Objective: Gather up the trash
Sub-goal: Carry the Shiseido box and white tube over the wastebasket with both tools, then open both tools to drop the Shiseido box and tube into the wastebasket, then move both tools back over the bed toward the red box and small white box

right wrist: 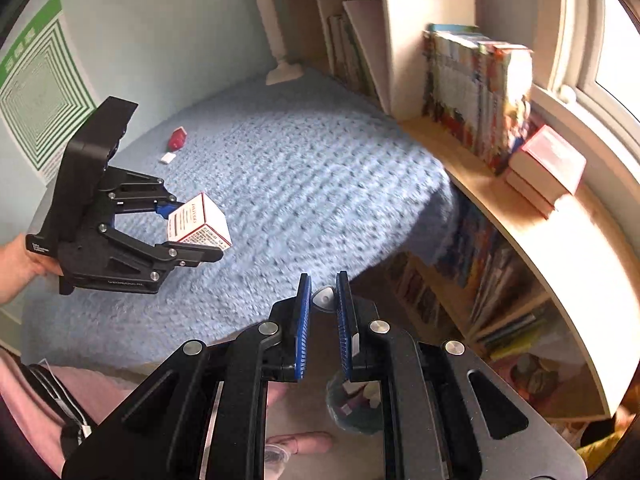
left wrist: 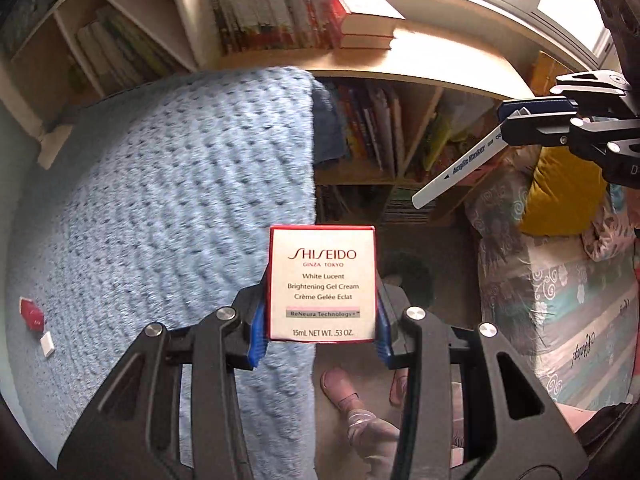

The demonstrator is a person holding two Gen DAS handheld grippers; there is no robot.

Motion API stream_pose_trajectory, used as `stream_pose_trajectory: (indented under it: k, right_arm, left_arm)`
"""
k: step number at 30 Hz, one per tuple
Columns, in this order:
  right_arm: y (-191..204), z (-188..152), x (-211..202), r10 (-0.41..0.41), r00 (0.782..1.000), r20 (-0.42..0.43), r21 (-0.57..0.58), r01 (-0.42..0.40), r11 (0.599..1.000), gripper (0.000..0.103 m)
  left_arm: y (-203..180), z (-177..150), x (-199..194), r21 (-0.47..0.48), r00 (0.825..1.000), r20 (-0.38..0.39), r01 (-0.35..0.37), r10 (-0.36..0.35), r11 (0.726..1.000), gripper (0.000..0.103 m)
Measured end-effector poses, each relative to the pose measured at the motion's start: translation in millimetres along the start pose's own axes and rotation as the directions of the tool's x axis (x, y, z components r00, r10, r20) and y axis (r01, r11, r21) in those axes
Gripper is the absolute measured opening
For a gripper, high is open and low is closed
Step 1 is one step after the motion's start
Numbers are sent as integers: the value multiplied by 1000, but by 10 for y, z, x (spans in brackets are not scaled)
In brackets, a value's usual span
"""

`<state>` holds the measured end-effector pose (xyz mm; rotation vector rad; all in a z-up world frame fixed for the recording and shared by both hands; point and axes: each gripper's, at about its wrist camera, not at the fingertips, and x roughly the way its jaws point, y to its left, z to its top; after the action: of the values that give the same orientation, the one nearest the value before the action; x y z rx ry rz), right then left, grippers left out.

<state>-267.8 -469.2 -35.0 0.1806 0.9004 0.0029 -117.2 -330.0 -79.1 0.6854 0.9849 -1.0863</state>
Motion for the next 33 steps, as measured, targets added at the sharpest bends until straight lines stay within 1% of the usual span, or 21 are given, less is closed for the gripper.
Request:
stream_pose_trajectory:
  k: [3,6,11,15,20,21,22,23,24,25,26,29,33]
  right_arm:
    - [-206,-315,-47,-24,999,-22,65,26,998,14]
    - [-361,-594,-52,-35,998,-47,123,40,992,14]
    - [-526,-978,19,-37,995,-94,193,55,980,14]
    - [-631,-1175,116,-33,992,-125,230,61,971,14]
    - [-724,-1331,256,-15,988,-156,256,55,965,14]
    - [-742,-1344,283,-17,987,-161,258,58,964,17]
    - [-767,-1356,310,-5,987,-162,265,49,963,17]
    - [-803,-1369,333,0,986,-164,280,46,959,17]
    - [-843,-1373,351,4,986,-166,295,45,954,30]
    - [-881,-1376,362,9,986,-164,310,43,950,55]
    - [-904,-1373,354,11,988,-154,317,39,947,62]
    - [-965,-1341,342,14,989,-148,325,35,945,62]
    - [-1023,-1284,310,11,991,-136,334,35,942,62]
  left_arm:
    - [-319,66,230,50,999,-40,40,-38,998,38]
    - [-627,90,497,84,991,-96,99,-90,992,38]
    - [-1021,66,863,133,978,-173,140,-116,981,38]
    - [-1251,46,1100,162,968,-221,158,-120,974,38]
    - [-1485,34,1397,177,949,-284,189,-133,966,39]
    - [-1514,44,1452,180,948,-292,184,-126,966,51]
    - [-1549,44,1521,183,944,-307,180,-118,966,61]
    - [-1546,46,1539,183,947,-302,172,-111,968,74]
    - [-1554,54,1561,187,949,-297,161,-100,969,78]
    - [-1563,59,1583,189,948,-303,163,-100,968,78]
    - [-1567,67,1608,187,944,-314,171,-106,968,78]
    - [-1538,74,1601,189,944,-316,163,-97,968,78]
    - [-1444,61,1506,190,950,-300,150,-88,970,78]
